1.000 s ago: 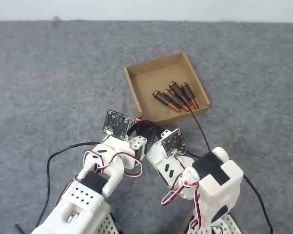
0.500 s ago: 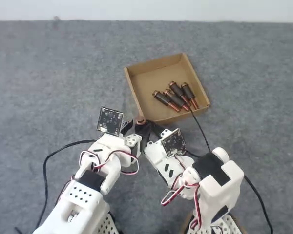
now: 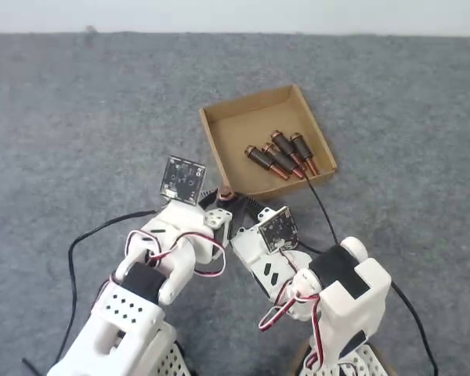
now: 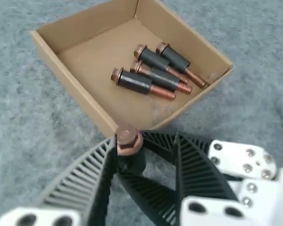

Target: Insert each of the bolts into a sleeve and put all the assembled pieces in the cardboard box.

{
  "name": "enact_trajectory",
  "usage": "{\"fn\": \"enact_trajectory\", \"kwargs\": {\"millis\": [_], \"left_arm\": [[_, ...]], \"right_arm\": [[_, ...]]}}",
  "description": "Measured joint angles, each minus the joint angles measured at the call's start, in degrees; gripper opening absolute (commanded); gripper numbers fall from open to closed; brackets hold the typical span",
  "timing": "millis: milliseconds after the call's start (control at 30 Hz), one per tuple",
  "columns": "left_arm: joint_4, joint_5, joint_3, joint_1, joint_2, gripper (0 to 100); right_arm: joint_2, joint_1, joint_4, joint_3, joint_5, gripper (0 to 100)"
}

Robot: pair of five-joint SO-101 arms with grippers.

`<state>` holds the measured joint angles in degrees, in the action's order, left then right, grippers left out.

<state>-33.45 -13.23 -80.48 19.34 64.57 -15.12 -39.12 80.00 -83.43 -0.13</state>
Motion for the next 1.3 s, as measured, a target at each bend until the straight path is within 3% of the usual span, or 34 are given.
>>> {"fn": "enact_trajectory", "kwargs": {"millis": [100,267,433,767,967,1167,1300], "left_arm": [[-0.09,-0.26,0.53,-1.67,0.0,16],[-4.04,-0.26,2.9,-4.92,7.47,0],[-14.33,-0.26,4.75,-8.62,17.85,1],[-25.67,-0.26,4.84,-23.21,32.88,1],[-23.38,5.01,-2.81,-29.71,38.86,1],[-16.53,6.15,-15.38,-30.42,38.86,1],[-16.18,6.33,-16.62,-30.42,38.86,1]], "right_arm": [[0.0,0.09,0.0,0.0,0.0,0.6],[0.0,0.44,0.0,0.0,0.0,0.6],[0.0,0.53,0.0,0.0,0.0,0.6],[0.0,0.53,0.0,-0.18,0.0,0.6],[0.0,1.76,0.0,-0.18,0.0,0.6],[3.6,1.67,0.0,-4.22,0.0,0.6],[6.51,1.58,0.0,-7.03,0.0,0.6]]}}
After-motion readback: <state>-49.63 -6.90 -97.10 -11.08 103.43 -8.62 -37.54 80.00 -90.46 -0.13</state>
